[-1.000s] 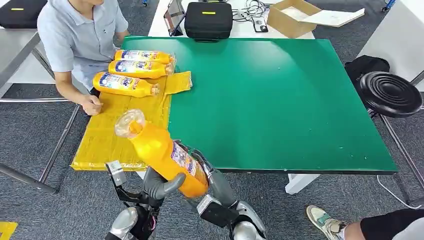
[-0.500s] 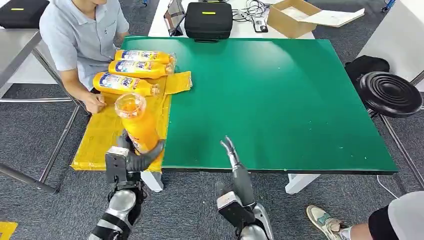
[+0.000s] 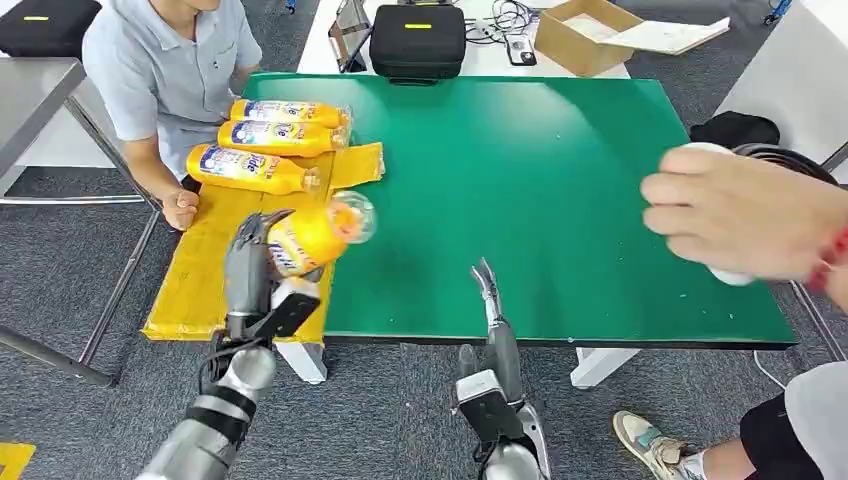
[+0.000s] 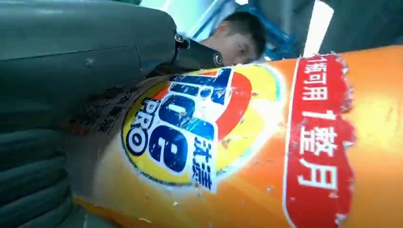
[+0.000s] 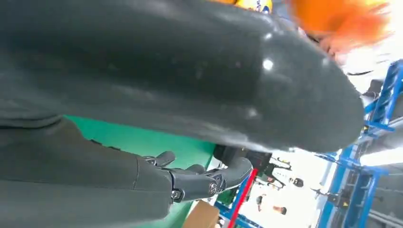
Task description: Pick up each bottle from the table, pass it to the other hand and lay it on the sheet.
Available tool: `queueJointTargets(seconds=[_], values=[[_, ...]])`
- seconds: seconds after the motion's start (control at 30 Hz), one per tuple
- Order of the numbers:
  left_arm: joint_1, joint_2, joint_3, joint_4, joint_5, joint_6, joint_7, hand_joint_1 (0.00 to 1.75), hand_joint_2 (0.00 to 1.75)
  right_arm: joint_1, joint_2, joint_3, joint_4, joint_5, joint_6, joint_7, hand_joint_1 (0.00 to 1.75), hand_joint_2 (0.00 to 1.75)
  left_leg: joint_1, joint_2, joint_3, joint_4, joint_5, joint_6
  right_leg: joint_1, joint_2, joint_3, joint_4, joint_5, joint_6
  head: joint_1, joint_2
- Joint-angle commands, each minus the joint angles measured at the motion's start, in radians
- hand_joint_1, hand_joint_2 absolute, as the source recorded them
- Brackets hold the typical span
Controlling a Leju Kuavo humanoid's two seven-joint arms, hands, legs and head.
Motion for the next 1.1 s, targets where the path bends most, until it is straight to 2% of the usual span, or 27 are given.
queueJointTargets(seconds=[0.03, 0.13, 0.2, 0.3, 0.5, 0.57, 0.6, 0.63, 0.67, 0.7, 0.77, 0.8, 1.0, 1.1], values=[[-0.393, 0.108, -0.038, 0.695, -0.49, -0.051, 0.325, 1.75, 1.75, -0.067, 0.013, 0.086, 0.185, -0.058, 0.077, 0.0, 0.0, 0.0, 0.002, 0.0, 0.004, -0.001, 0.0, -0.002, 0.002, -0.001, 0.004, -0.001, 0.0, -0.002, 0.0, 0.0], [-0.435, 0.131, -0.108, 0.741, -0.6, -0.176, 0.46, 1.75, 1.75, -0.06, -0.002, 0.125, 0.215, -0.07, 0.113, 0.0, 0.0, 0.0, 0.002, -0.001, 0.004, -0.001, 0.001, -0.003, 0.002, -0.001, 0.004, -0.001, 0.0, -0.002, 0.0, 0.0], [-0.451, 0.121, -0.091, 0.751, -0.591, -0.217, 0.493, 1.75, 1.75, -0.063, -0.003, 0.141, 0.22, -0.072, 0.114, 0.0, 0.0, 0.0, 0.003, 0.0, 0.004, 0.0, 0.0, -0.003, 0.003, 0.0, 0.005, -0.001, -0.001, -0.002, 0.0, 0.0], [-0.459, 0.101, -0.044, 0.757, -0.544, -0.276, 0.511, 1.75, 1.75, -0.071, 0.005, 0.14, 0.227, -0.083, 0.112, 0.0, 0.0, 0.0, 0.003, 0.001, 0.004, 0.0, 0.0, -0.002, 0.003, 0.001, 0.004, 0.0, -0.001, -0.002, 0.0, 0.0], [-0.452, 0.087, -0.035, 0.765, -0.534, -0.33, 0.509, 1.75, 1.75, -0.075, 0.013, 0.128, 0.238, -0.098, 0.12, 0.0, 0.0, 0.0, 0.002, -0.001, 0.002, 0.0, 0.001, -0.002, 0.002, 0.0, 0.002, 0.0, -0.001, -0.001, 0.0, 0.0], [-0.452, 0.081, 0.001, 0.763, -0.492, -0.394, 0.482, 1.75, 1.75, -0.076, 0.013, 0.126, 0.24, -0.094, 0.118, 0.0, 0.0, 0.0, 0.003, 0.0, 0.004, 0.001, -0.001, -0.003, 0.002, 0.0, 0.005, 0.001, -0.001, -0.002, 0.0, 0.0], [-0.454, 0.077, 0.03, 0.763, -0.456, -0.446, 0.459, 1.4, 1.75, -0.075, 0.014, 0.121, 0.241, -0.098, 0.123, 0.0, 0.0, 0.0, 0.003, 0.0, 0.002, 0.001, 0.0, -0.003, 0.002, 0.0, 0.003, 0.0, -0.001, -0.002, 0.0, 0.0], [-0.454, 0.071, 0.079, 0.759, -0.395, -0.527, 0.41, 0.21, 1.75, -0.075, 0.015, 0.118, 0.24, -0.096, 0.13, 0.0, 0.0, 0.0, 0.002, -0.001, 0.0, 0.0, 0.001, -0.002, 0.002, 0.0, 0.001, 0.0, 0.0, -0.001, 0.0, 0.0], [-0.454, 0.071, 0.079, 0.759, -0.395, -0.527, 0.41, 0.21, 1.75, -0.075, 0.015, 0.118, 0.24, -0.096, 0.13, 0.0, 0.0, 0.0, 0.003, -0.001, 0.002, 0.001, 0.0, -0.003, 0.002, 0.0, 0.003, 0.0, -0.001, -0.002, 0.0, 0.0], [-0.45, 0.067, 0.123, 0.751, -0.34, -0.573, 0.36, 0.0, 1.75, -0.076, 0.016, 0.115, 0.24, -0.097, 0.135, 0.0, 0.0, 0.0, 0.004, -0.001, 0.004, 0.001, -0.001, -0.004, 0.003, 0.0, 0.005, 0.001, -0.002, -0.003, 0.001, 0.0], [-0.447, 0.065, 0.136, 0.743, -0.32, -0.6, 0.333, 0.0, 1.75, -0.077, 0.018, 0.112, 0.238, -0.096, 0.133, 0.0, 0.0, 0.0, 0.002, 0.0, 0.001, 0.0, 0.001, -0.002, 0.001, 0.0, 0.002, 0.0, 0.0, -0.001, 0.0, 0.0], [-0.444, 0.062, 0.131, 0.736, -0.319, -0.613, 0.315, 0.0, 1.75, -0.076, 0.02, 0.11, 0.236, -0.094, 0.131, 0.0, 0.0, 0.0, 0.003, 0.0, 0.005, 0.0, -0.001, -0.003, 0.003, 0.001, 0.006, 0.0, -0.001, -0.002, 0.0, 0.0], [-0.443, 0.055, 0.127, 0.728, -0.307, -0.655, 0.287, 0.0, 1.75, -0.077, 0.022, 0.108, 0.233, -0.094, 0.13, 0.0, 0.0, 0.0, 0.002, 0.0, 0.003, 0.0, 0.0, -0.002, 0.002, 0.0, 0.004, 0.0, -0.001, -0.001, 0.0, 0.0], [-0.436, 0.051, 0.162, 0.716, -0.256, -0.682, 0.247, 0.0, 1.75, -0.075, 0.023, 0.101, 0.238, -0.097, 0.127, 0.0, 0.0, 0.0, 0.003, -0.001, 0.005, 0.0, 0.0, -0.003, 0.002, 0.0, 0.006, 0.0, -0.001, -0.002, 0.0, 0.0]])
